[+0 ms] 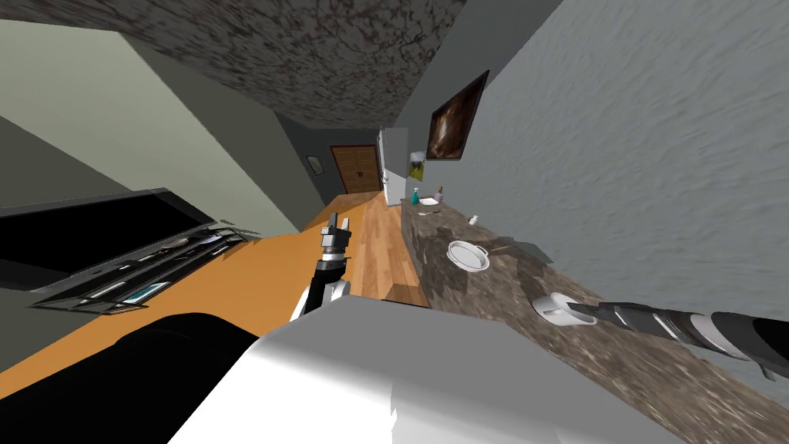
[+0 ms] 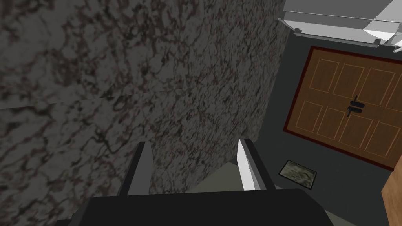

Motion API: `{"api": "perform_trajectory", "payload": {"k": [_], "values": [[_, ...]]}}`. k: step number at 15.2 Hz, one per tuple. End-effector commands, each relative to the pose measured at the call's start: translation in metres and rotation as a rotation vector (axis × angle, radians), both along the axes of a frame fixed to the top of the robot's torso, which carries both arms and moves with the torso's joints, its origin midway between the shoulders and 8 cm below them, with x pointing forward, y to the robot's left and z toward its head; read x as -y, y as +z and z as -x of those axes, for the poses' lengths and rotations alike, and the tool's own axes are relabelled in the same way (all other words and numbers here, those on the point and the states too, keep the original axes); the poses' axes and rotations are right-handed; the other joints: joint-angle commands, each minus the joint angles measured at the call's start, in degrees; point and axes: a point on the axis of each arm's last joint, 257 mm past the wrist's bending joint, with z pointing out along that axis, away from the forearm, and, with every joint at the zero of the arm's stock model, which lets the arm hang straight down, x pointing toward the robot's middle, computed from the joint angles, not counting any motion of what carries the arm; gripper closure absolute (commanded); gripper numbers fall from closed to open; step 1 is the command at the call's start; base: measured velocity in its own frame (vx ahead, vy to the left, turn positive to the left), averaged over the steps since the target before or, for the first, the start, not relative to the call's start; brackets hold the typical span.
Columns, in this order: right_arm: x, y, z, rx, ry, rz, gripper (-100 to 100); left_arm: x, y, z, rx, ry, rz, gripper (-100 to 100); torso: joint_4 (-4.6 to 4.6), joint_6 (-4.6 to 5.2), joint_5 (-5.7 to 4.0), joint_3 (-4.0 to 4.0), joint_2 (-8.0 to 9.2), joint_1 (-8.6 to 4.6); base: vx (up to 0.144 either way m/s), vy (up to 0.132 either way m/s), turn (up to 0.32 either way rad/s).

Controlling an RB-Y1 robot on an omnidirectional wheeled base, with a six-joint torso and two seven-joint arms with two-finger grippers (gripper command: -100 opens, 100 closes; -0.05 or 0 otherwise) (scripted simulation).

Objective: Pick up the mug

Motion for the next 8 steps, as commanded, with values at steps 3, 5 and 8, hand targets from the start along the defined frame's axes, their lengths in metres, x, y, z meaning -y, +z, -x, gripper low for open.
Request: {"api": "perform_trajectory", "payload": {"k": [3, 5, 8], "values": [[0.018, -0.01, 0.047, -0.172, 0.016, 0.043, -100, 0.0, 0.0, 0.0, 0.0, 0.0, 0.0, 0, -0.01, 0.06, -0.02, -0.03, -0.06, -0.09, 0.018, -0.056, 0.328], [0.016, -0.006, 0.04, -0.156, 0.021, 0.044, -100, 0.0, 0.0, 0.0, 0.0, 0.0, 0.0, 0, -0.01, 0.07, -0.03, -0.04, -0.07, -0.06, 0.015, -0.036, 0.116], [0.02, -0.014, 0.066, -0.232, 0.02, 0.048, -100, 0.0, 0.0, 0.0, 0.0, 0.0, 0.0, 0, 0.02, 0.14, 0.0, 0.02, 0.02, 0.1, 0.006, -0.005, 0.04]]}}
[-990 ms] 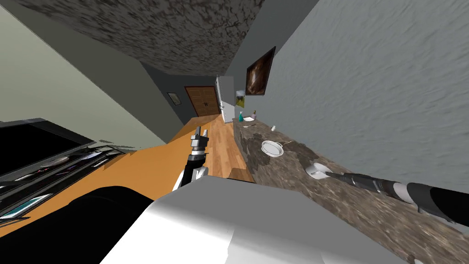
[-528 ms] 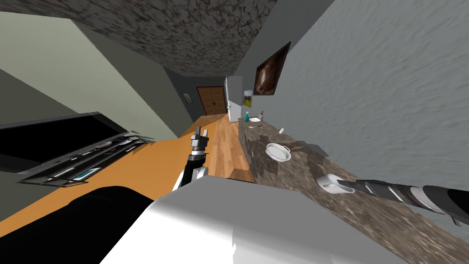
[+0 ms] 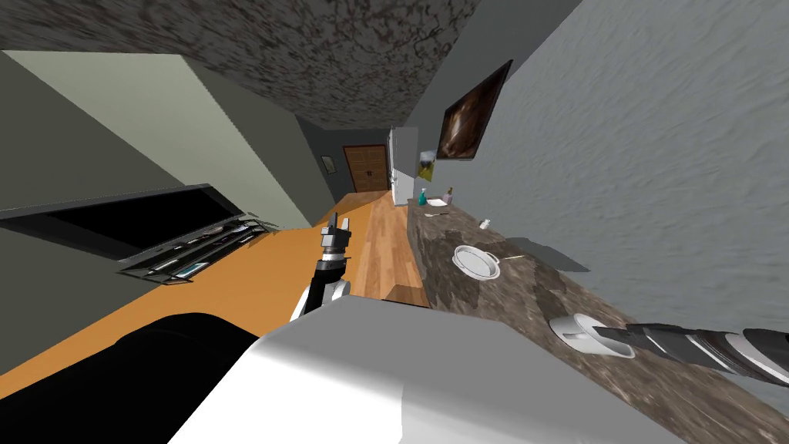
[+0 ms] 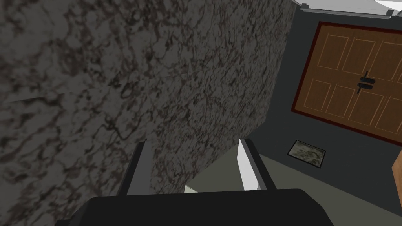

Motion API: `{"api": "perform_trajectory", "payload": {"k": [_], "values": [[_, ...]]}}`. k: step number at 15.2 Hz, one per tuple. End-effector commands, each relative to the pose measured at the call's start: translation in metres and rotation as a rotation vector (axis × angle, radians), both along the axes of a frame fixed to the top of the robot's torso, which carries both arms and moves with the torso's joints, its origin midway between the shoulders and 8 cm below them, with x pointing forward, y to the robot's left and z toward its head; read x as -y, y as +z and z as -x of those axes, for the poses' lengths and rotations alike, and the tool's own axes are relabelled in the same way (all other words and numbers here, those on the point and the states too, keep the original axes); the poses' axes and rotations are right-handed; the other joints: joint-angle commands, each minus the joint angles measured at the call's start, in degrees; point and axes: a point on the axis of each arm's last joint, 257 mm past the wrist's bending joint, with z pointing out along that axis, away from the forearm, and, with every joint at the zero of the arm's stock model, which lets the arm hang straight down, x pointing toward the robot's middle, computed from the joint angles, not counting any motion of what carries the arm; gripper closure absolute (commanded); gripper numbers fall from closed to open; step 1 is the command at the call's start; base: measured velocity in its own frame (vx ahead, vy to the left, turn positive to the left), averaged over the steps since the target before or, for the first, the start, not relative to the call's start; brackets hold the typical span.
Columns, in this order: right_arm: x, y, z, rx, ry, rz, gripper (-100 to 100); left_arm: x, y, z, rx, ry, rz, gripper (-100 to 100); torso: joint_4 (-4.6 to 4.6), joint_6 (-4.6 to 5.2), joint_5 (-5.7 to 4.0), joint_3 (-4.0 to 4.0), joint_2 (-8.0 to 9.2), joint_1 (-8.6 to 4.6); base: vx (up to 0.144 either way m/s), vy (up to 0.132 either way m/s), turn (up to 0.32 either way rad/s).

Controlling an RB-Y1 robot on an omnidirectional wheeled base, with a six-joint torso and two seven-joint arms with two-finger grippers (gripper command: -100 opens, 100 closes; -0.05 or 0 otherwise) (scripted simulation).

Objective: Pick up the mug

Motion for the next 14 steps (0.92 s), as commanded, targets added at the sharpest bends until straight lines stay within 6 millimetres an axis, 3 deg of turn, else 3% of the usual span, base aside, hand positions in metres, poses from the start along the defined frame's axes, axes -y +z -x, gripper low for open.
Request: {"api": "perform_trajectory", "payload": {"k": [1, 2, 3, 7, 9, 10, 14], "values": [[0.004, -0.007, 0.034, -0.099, 0.003, 0.004, -100, 0.0, 0.0, 0.0, 0.0, 0.0, 0.0, 0, 0.0, 0.0, 0.0, 0.0, 0.0, 0.0, 0.022, -0.016, 0.406], [0.002, 0.001, 0.01, -0.056, 0.033, 0.012, -100, 0.0, 0.0, 0.0, 0.0, 0.0, 0.0, 0, -0.01, -0.05, -0.01, -0.02, -0.04, -0.04, 0.031, -0.036, 0.265], [0.002, 0.002, 0.009, -0.058, 0.047, 0.021, -100, 0.0, 0.0, 0.0, 0.0, 0.0, 0.0, 0, -0.02, -0.02, 0.0, -0.06, -0.1, -0.08, 0.028, -0.034, 0.041], [0.005, -0.008, 0.036, -0.111, 0.017, 0.013, -100, 0.0, 0.0, 0.0, 0.0, 0.0, 0.0, 0, 0.01, 0.07, 0.0, 0.01, 0.01, 0.0, 0.007, -0.008, -0.024], [0.004, -0.008, 0.034, -0.101, 0.003, 0.004, -100, 0.0, 0.0, 0.0, 0.0, 0.0, 0.0, 0, 0.02, 0.07, 0.0, 0.04, 0.06, 0.04, 0.0, 0.0, 0.0], [0.003, -0.015, 0.07, -0.201, 0.004, -0.004, -100, 0.0, 0.0, 0.0, 0.0, 0.0, 0.0, 0, 0.02, 0.06, 0.02, 0.04, 0.06, 0.05, 0.032, -0.011, 0.218], [0.0, -0.014, 0.065, -0.182, -0.021, -0.019, -100, 0.0, 0.0, 0.0, 0.0, 0.0, 0.0, 0, -0.02, 0.07, -0.02, -0.05, -0.1, -0.06, 0.032, -0.023, 0.109]]}}
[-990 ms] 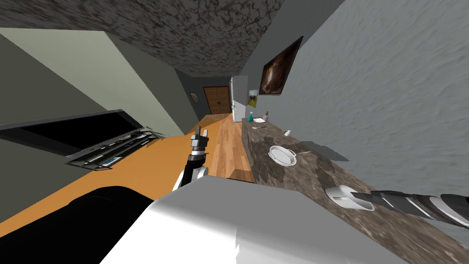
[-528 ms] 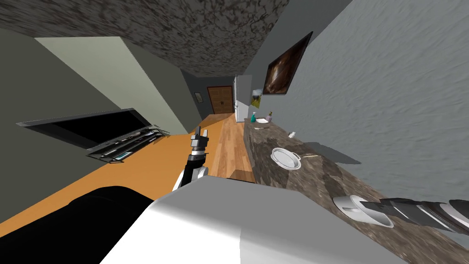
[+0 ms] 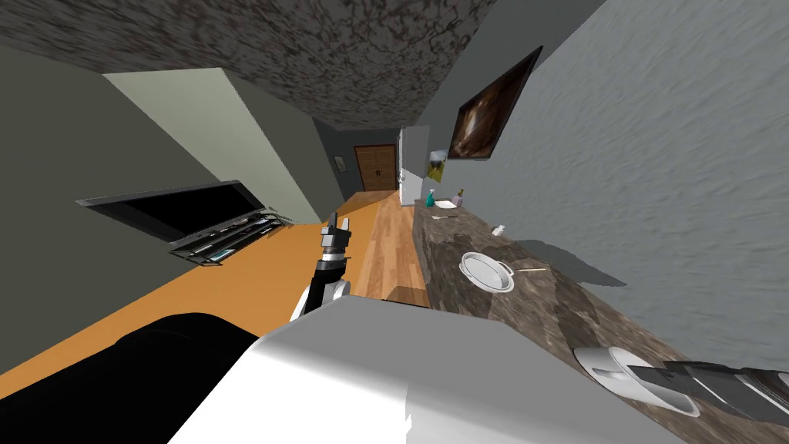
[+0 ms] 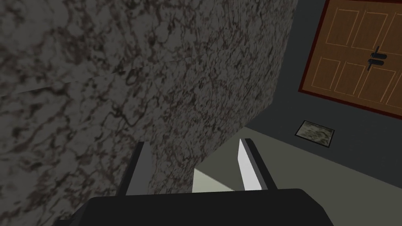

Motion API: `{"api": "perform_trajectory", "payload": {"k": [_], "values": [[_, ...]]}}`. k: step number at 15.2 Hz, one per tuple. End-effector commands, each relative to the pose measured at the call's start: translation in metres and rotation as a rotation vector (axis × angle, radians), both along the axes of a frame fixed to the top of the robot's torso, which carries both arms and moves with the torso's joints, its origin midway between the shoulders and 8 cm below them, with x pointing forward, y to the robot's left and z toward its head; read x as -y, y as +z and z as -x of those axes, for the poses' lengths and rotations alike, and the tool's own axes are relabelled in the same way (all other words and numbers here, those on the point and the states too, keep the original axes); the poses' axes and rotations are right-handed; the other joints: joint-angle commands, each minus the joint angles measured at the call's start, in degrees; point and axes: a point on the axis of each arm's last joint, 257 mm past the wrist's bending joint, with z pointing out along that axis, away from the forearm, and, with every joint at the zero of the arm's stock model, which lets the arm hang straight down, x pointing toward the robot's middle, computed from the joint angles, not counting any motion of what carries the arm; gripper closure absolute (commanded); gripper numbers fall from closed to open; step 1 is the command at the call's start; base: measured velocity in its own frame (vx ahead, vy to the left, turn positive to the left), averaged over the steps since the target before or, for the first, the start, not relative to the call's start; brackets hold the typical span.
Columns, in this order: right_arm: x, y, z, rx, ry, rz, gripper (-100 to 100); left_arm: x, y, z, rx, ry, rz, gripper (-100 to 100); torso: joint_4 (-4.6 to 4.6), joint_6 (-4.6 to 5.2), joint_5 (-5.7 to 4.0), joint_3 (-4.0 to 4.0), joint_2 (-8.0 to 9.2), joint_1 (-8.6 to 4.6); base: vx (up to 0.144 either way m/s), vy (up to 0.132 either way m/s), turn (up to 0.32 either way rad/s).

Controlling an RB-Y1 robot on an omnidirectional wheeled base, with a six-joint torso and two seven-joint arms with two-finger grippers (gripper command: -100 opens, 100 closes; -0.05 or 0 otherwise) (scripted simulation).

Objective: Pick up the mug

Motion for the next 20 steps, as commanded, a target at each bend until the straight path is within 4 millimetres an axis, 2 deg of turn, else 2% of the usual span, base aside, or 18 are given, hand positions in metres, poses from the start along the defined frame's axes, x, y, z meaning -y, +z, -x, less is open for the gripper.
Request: {"api": "perform_trajectory", "payload": {"k": [1, 2, 3, 6, 7, 9, 12, 13, 14, 18, 20], "values": [[0.001, 0.0, 0.0, -0.01, 0.013, 0.007, -100, 0.0, 0.0, 0.0, 0.0, 0.0, 0.0, 0, 0.0, 0.0, 0.0, 0.0, 0.0, 0.0, 0.004, -0.005, -0.03], [0.002, 0.0, 0.002, -0.02, 0.025, 0.013, -100, 0.0, 0.0, 0.0, 0.0, 0.0, 0.0, 0, 0.01, 0.0, 0.01, 0.02, 0.04, 0.03, 0.0, 0.0, 0.0], [-0.001, -0.004, 0.029, -0.092, 0.023, -0.001, -100, 0.0, 0.0, 0.0, 0.0, 0.0, 0.0, 0, 0.02, 0.0, 0.01, 0.04, 0.07, 0.06, 0.027, -0.005, 0.175], [0.0, -0.004, 0.025, -0.077, 0.022, 0.002, -100, 0.0, 0.0, 0.0, 0.0, 0.0, 0.0, 0, -0.01, -0.02, 0.01, -0.03, -0.05, 0.01, 0.032, -0.017, 0.1], [0.0, -0.013, 0.038, -0.075, -0.009, 0.001, -100, 0.0, 0.0, 0.0, 0.0, 0.0, 0.0, 0, -0.01, -0.01, 0.01, -0.01, -0.02, 0.01, -0.016, -0.01, 0.184], [-0.001, -0.019, 0.047, -0.071, -0.031, 0.001, -100, 0.0, 0.0, 0.0, 0.0, 0.0, 0.0, 0, 0.03, -0.05, -0.01, 0.09, 0.17, 0.02, -0.058, -0.011, 0.235], [-0.001, -0.025, 0.056, -0.068, -0.053, 0.002, -100, 0.0, 0.0, 0.0, 0.0, 0.0, 0.0, 0, 0.09, -0.01, 0.01, 0.22, 0.37, 0.04, -0.065, -0.008, 0.128], [0.0, -0.022, 0.051, -0.068, -0.037, 0.003, -100, 0.0, 0.0, 0.0, 0.0, 0.0, 0.0, 0, 0.09, 0.0, 0.0, 0.23, 0.38, 0.03, -0.029, -0.006, 0.038], [0.0, -0.023, 0.052, -0.068, -0.041, 0.003, 100, 0.0, 0.0, 0.0, 0.0, 0.0, 0.0, 0, 0.08, 0.01, 0.01, 0.19, 0.32, 0.04, -0.011, -0.003, -0.001], [0.0, -0.023, 0.052, -0.068, -0.042, 0.003, 100, 0.0, 0.0, 0.0, 0.0, 0.0, 0.0, 0, 0.03, 0.01, 0.02, 0.09, 0.15, 0.07, -0.001, 0.0, 0.0], [0.0, -0.013, 0.038, -0.075, -0.009, 0.001, 100, 0.0, 0.0, 0.0, 0.0, 0.0, 0.0, 0, 0.02, 0.07, 0.07, 0.05, 0.07, 0.07, 0.049, 0.002, -0.211]]}}
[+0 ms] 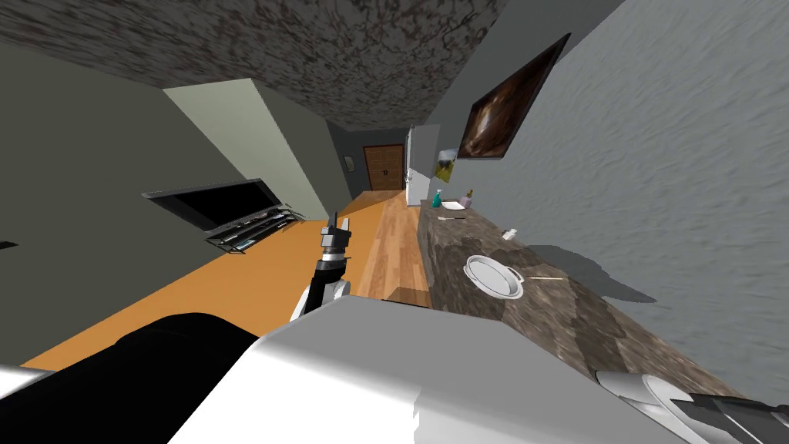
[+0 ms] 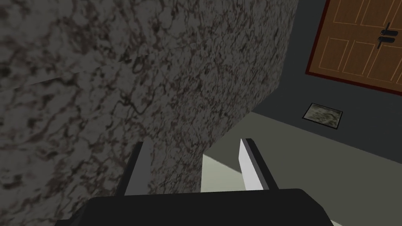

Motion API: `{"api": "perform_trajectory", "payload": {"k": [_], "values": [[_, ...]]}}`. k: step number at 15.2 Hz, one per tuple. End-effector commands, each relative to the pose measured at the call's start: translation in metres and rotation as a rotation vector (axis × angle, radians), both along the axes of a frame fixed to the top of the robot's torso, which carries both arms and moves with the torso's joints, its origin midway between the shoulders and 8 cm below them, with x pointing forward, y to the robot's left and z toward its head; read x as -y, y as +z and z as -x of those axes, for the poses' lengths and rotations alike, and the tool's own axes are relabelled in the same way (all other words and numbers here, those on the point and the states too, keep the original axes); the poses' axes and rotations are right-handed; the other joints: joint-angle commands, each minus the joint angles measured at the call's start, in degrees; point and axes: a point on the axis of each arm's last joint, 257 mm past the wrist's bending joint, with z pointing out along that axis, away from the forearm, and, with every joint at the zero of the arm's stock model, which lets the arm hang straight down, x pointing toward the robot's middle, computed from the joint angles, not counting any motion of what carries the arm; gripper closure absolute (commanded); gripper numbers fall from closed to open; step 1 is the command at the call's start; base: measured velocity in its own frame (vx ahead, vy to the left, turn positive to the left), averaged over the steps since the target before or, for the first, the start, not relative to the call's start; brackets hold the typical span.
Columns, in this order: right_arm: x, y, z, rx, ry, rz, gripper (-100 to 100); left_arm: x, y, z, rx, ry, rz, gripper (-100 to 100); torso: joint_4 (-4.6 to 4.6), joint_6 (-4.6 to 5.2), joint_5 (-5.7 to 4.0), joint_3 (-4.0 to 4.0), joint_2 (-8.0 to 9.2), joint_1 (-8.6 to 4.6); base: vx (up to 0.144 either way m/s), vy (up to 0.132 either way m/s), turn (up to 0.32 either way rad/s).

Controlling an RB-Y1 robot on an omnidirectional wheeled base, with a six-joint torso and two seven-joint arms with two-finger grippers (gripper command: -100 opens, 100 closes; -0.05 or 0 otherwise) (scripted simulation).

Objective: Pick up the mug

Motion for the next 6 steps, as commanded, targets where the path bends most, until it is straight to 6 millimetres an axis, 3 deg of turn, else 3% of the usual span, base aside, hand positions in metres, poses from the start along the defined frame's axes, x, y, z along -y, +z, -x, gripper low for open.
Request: {"api": "perform_trajectory", "payload": {"k": [1, 6], "values": [[0.001, 0.004, -0.008, 0.004, 0.019, -0.003, 100, 0.0, 0.0, 0.0, 0.0, 0.0, 0.0, 0, 0.0, 0.0, 0.0, 0.0, 0.0, 0.0, 0.076, 0.014, -0.179], [0.002, 0.009, -0.015, 0.0, 0.045, 0.002, 100, 0.0, 0.0, 0.0, 0.0, 0.0, 0.0, 0, 0.0, -0.03, 0.0, -0.01, -0.02, 0.01, 0.036, 0.01, -0.089]]}}
